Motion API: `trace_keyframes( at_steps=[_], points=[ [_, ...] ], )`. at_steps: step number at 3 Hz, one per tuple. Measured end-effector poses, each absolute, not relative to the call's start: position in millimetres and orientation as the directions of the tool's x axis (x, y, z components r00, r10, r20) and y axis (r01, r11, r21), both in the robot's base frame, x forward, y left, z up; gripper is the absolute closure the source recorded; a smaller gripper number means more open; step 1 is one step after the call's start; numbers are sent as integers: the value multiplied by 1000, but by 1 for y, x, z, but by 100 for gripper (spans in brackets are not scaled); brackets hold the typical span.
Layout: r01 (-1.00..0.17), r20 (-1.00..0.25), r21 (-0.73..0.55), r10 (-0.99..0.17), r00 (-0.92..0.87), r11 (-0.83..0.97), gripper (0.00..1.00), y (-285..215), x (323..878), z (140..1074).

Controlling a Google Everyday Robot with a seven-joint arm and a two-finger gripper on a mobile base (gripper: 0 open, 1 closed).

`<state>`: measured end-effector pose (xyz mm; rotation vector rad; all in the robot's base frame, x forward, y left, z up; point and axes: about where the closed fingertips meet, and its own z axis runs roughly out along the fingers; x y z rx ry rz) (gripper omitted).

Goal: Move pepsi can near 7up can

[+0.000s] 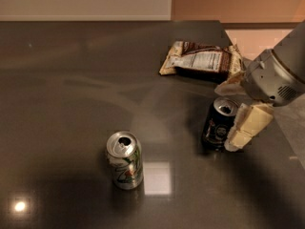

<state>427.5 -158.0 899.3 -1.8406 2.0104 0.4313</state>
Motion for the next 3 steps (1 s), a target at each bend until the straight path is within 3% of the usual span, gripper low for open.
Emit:
trace_keyframes(
  at_steps=[3],
  points=[
    [-999, -520, -39, -854, 7, 16, 88, -125, 411, 915]
  ],
)
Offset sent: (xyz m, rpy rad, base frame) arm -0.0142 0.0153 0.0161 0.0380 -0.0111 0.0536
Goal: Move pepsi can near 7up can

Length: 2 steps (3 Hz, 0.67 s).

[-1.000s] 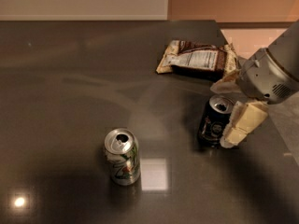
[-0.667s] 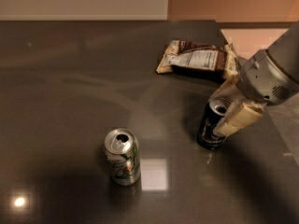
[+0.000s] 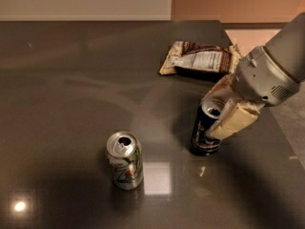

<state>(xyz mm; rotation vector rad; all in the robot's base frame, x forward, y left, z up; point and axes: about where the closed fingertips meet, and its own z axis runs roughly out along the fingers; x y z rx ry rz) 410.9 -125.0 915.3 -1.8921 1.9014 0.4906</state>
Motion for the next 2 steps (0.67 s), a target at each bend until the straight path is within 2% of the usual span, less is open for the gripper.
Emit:
trace_keyframes(
  at_steps=[1, 2],
  points=[
    [-998, -553, -28, -831, 61, -55, 100, -94, 398, 919],
    [-993, -572, -4, -814, 102, -121, 100, -66, 386, 912]
  ],
)
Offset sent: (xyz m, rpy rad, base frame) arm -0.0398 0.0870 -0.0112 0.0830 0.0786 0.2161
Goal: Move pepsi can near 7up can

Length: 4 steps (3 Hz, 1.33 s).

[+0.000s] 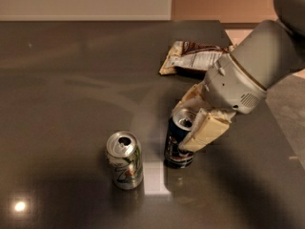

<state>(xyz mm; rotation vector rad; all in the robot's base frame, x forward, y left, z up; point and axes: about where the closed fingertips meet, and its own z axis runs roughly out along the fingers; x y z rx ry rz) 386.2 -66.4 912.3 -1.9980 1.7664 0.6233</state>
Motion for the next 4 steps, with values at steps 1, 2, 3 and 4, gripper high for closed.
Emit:
trace_keyframes(
  at_steps=[1, 2, 3, 4],
  points=[
    [-985, -570, 7, -810, 138, -173, 100, -48, 378, 901],
    [-978, -565, 3, -807, 172, -210, 82, -38, 372, 895],
    [-978, -565, 1, -807, 173, -210, 59, -36, 372, 895],
    [-977, -564, -1, -807, 176, -212, 35, -35, 372, 895]
  ],
)
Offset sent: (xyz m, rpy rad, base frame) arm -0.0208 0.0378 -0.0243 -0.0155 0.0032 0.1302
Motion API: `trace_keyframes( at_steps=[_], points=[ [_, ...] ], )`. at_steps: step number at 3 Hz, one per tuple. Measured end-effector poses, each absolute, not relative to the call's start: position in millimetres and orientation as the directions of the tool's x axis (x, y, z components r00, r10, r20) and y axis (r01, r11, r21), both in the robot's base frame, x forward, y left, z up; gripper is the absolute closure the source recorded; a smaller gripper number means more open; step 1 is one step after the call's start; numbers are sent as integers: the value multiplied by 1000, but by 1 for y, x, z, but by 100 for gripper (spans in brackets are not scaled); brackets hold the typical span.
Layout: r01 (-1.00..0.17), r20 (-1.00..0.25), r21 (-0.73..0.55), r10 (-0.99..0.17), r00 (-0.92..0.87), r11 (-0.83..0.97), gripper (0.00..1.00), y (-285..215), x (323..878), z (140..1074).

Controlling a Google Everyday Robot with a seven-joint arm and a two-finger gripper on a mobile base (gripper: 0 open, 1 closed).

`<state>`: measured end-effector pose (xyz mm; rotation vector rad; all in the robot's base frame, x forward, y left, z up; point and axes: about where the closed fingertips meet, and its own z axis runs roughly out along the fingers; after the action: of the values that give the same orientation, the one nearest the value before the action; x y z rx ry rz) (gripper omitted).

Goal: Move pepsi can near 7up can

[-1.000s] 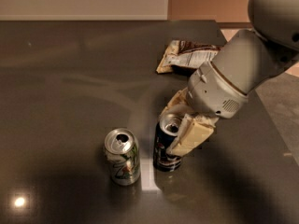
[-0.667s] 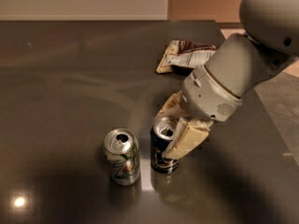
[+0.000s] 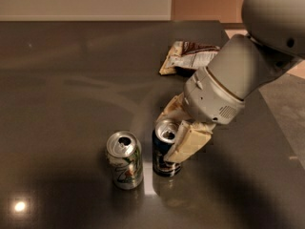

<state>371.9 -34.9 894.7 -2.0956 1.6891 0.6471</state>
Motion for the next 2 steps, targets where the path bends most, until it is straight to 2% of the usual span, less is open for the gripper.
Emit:
trace_keyframes(
  at_steps=[1, 2],
  points=[
    [-977, -564, -2, -806, 178, -214, 12, -33, 372, 895],
    [-976, -564, -4, -806, 180, -216, 0, -32, 372, 894]
  ],
)
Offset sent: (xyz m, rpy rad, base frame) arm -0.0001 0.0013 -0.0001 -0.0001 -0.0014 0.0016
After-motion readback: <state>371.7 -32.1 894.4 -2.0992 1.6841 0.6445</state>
